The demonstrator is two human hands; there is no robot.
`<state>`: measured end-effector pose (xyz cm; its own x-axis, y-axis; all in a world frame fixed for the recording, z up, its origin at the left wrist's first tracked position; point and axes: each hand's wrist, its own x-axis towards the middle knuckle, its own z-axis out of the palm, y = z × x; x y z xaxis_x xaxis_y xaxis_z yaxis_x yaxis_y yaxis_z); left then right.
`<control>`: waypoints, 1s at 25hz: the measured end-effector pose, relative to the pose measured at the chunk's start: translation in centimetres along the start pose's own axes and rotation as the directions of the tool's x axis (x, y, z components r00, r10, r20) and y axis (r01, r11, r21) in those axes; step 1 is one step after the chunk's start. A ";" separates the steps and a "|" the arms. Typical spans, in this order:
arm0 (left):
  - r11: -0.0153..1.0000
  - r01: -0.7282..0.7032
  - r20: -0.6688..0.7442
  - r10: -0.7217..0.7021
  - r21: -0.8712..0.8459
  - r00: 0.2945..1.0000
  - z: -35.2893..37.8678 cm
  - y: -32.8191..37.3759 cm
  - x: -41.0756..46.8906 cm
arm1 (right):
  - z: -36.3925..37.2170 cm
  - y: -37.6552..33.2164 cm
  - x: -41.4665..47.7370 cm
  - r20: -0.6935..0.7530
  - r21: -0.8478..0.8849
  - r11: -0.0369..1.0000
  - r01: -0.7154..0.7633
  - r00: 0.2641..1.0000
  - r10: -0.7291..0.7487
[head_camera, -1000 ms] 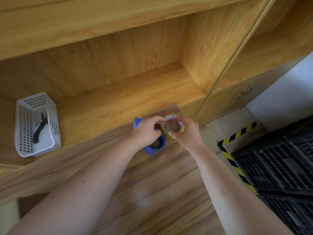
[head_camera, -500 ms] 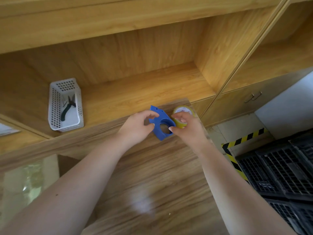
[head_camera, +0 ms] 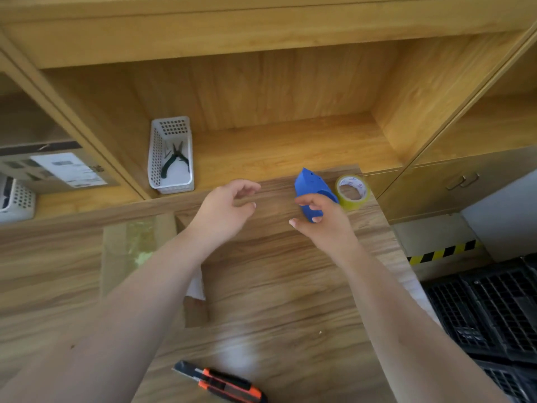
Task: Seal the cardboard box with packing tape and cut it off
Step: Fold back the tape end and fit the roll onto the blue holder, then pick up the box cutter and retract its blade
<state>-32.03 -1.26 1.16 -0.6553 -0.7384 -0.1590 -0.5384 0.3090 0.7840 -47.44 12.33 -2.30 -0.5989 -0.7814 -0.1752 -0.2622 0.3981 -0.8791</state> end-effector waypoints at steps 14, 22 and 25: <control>0.994 0.094 -0.131 -0.101 -0.063 0.986 -8.7 -7.8 -10.6 | 10.8 -3.6 -8.2 0.082 -0.003 0.999 0.043 0.996 -0.043; 0.982 0.155 -0.182 -0.172 -0.105 0.968 -10.3 -12.7 -15.7 | 15.1 -2.8 -11.5 0.079 -0.020 0.999 0.039 0.996 -0.037; 0.980 0.172 -0.205 -0.190 -0.101 0.960 -11.0 -14.5 -16.9 | 16.2 -1.7 -12.6 0.082 -0.055 0.998 0.036 0.996 -0.031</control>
<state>-7.32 0.19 -0.96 -0.4186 -0.8904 -0.1788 -0.5868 0.1149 0.8015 -27.20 13.71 -5.77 -0.5266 -0.8301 -0.1836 -0.3245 0.3958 -0.8591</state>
